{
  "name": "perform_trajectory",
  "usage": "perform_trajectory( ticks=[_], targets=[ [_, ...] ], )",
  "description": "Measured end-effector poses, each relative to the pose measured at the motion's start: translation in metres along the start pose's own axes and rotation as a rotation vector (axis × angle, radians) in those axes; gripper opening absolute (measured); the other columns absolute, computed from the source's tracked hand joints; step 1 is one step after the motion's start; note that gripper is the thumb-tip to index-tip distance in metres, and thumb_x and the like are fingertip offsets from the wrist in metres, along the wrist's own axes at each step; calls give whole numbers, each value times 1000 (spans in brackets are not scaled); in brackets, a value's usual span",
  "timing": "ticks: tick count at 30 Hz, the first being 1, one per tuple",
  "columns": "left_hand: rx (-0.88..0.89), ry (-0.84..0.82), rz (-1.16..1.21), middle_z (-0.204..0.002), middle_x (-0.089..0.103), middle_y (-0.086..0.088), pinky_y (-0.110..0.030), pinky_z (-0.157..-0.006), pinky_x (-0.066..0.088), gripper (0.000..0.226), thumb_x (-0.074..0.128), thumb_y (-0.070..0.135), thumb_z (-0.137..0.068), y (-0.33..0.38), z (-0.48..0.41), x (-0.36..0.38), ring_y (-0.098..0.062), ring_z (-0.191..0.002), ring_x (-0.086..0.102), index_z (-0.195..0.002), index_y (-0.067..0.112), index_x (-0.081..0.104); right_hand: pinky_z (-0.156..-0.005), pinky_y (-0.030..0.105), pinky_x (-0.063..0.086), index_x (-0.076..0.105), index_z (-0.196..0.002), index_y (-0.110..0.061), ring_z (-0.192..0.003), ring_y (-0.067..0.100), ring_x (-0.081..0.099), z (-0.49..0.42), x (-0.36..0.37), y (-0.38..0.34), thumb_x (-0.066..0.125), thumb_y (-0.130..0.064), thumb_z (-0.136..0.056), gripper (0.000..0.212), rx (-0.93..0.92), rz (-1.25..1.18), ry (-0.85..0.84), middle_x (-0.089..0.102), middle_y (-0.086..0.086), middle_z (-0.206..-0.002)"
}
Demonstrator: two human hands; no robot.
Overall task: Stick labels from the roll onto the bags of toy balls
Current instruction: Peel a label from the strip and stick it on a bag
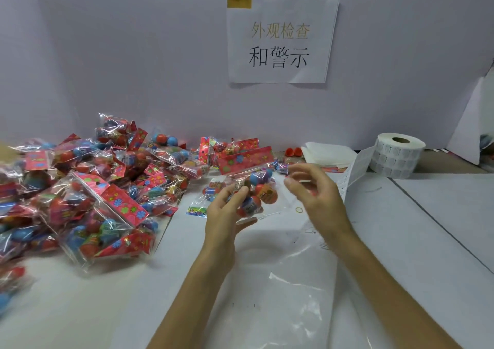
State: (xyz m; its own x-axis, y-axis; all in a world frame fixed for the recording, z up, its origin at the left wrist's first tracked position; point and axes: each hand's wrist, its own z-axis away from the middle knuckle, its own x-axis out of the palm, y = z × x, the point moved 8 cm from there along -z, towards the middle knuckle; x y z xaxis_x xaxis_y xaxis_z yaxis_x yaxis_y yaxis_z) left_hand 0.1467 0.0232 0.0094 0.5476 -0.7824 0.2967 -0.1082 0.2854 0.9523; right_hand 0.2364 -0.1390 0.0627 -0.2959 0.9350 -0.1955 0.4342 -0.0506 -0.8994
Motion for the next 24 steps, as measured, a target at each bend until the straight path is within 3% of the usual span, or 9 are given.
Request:
perform_trajectory(
  ticks=[3, 5, 9, 14, 18, 21, 24],
  targets=[
    [15, -61, -53, -111, 76, -11, -33, -79, 57, 23, 61, 26, -100, 0, 1, 7, -30, -105, 73, -117, 14, 70, -77, 28, 54, 68, -112, -23, -94, 17, 71, -1, 9, 28, 70, -51, -86, 38, 322, -181, -199, 75, -2, -100],
    [33, -92, -85, -111, 76, -10, -34, -80, 57, 23, 62, 27, -99, 0, 2, 10, -28, -105, 72, -117, 16, 71, -78, 30, 55, 71, -111, -19, -89, 14, 71, 2, 16, 34, 70, -59, -79, 51, 356, -194, -288, 75, -1, -98],
    [60, -144, -109, -110, 77, -6, -29, -75, 60, 27, 64, 28, -98, 1, 3, 15, -23, -101, 74, -123, 20, 70, -75, 27, 57, 71, -111, -23, -89, 12, 73, 5, 23, 31, 68, -59, -74, 51, 302, -156, -336, 76, -1, -95],
    [76, -161, -113, -118, 73, -8, -25, -71, 58, 32, 66, 24, -97, 2, 3, 16, -26, -106, 71, -129, 20, 67, -75, 29, 58, 70, -113, -25, -90, 16, 72, 7, 25, 30, 77, -44, -85, 35, 293, -193, -325, 75, 3, -98],
    [108, -166, -122, -115, 74, -8, -33, -77, 59, 29, 68, 18, -96, -1, 3, 18, -30, -106, 71, -125, 20, 69, -72, 28, 59, 68, -110, -24, -85, 16, 72, 6, 25, 32, 77, -24, -89, 23, 299, -247, -253, 74, 0, -94],
    [139, -161, -130, -112, 76, -7, -40, -87, 61, 27, 70, 12, -95, -2, 3, 18, -29, -105, 72, -121, 21, 70, -70, 28, 58, 68, -112, -21, -79, 13, 70, 5, 25, 34, 75, -12, -89, 25, 302, -272, -228, 72, 1, -95],
    [173, -177, -145, -107, 77, -5, -36, -85, 61, 27, 72, 8, -92, -1, 3, 19, -26, -101, 74, -115, 23, 71, -67, 28, 57, 69, -112, -15, -80, 19, 69, 6, 25, 32, 73, 1, -87, 30, 297, -308, -239, 72, 4, -97]
  ],
)
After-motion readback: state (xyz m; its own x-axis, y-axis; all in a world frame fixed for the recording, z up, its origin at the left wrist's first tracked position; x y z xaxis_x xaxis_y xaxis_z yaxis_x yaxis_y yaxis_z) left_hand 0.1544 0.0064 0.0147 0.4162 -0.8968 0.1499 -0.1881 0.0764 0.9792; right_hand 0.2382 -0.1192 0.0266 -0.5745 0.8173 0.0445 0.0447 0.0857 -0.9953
